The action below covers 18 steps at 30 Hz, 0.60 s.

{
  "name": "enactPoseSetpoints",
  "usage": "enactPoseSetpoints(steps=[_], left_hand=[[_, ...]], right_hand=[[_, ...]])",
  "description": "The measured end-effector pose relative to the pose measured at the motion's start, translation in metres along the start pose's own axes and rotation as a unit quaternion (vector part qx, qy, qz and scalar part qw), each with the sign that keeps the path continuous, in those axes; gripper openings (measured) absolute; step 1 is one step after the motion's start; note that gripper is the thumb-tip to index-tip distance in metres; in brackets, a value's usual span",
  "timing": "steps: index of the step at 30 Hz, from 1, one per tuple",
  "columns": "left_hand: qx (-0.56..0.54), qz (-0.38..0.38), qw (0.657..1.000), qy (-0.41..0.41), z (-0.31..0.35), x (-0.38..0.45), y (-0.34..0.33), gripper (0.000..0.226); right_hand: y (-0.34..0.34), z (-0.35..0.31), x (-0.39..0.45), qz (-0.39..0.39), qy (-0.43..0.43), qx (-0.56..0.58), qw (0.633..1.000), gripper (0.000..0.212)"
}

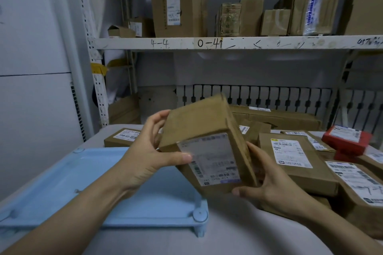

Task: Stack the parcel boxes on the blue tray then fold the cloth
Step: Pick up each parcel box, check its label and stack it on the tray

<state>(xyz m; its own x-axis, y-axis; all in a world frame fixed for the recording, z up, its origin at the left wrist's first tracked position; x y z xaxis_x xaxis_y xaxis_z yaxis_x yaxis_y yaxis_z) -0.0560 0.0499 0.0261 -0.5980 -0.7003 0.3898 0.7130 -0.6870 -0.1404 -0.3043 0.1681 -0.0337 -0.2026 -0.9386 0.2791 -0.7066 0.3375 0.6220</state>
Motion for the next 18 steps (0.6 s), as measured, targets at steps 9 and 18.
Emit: enactPoseSetpoints(steps=[9,18], left_hand=[[0.216,-0.044,0.969,-0.111,0.019,-0.011,-0.021,0.111],[0.208,-0.039,0.971,-0.111,0.013,-0.009,-0.019,0.110]], right_hand=[[-0.007,0.001,0.005,0.037,-0.003,0.003,0.999,0.107],[-0.003,-0.018,0.002,0.042,0.037,0.018,0.998,0.118]])
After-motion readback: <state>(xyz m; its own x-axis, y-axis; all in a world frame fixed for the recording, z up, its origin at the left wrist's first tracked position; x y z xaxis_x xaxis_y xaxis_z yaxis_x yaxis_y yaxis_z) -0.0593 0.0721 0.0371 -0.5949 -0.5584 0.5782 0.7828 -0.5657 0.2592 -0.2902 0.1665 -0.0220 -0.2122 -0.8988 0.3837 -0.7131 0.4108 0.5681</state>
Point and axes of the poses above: each hand's wrist, its own x-axis towards the middle knuckle, its own y-axis out of the back of the hand, z = x × y, the point moved 2 cm from there along x, towards the middle knuckle, and after that the axes turned 12 degrees about -x, right-handed, at the moved point
